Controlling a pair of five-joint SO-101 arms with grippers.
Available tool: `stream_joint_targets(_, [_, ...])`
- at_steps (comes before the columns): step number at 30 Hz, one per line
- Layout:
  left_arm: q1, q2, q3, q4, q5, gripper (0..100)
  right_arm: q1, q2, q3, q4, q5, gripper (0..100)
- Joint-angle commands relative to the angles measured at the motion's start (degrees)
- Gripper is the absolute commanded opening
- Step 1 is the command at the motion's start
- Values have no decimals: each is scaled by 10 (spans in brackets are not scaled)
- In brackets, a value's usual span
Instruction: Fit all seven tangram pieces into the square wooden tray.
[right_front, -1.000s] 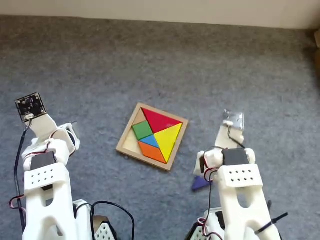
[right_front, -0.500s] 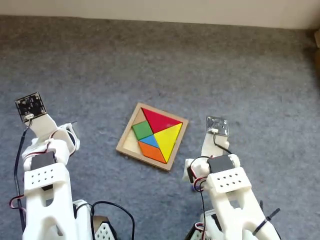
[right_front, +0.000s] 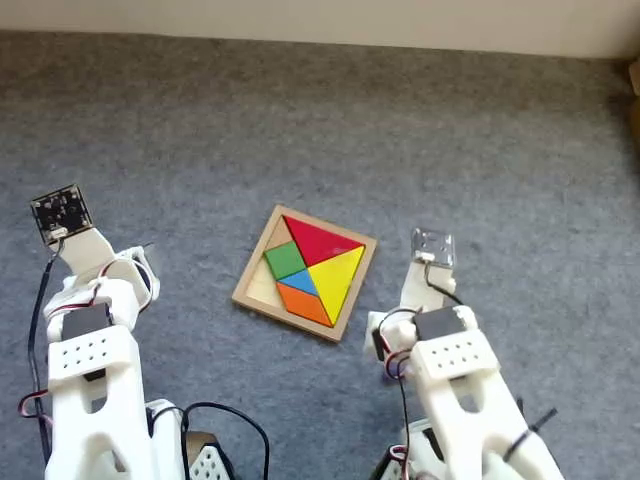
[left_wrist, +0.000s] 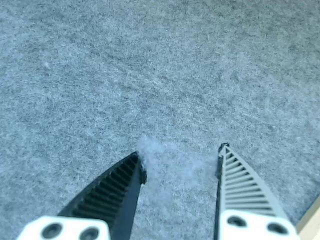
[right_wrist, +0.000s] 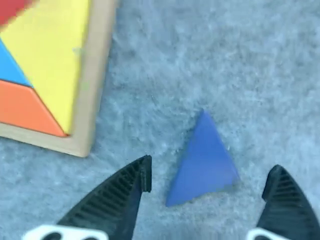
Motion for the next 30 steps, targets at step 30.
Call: stream_joint_targets(30, [11, -12, -3, -11, -6, 228, 29, 271, -130, -22, 7, 115])
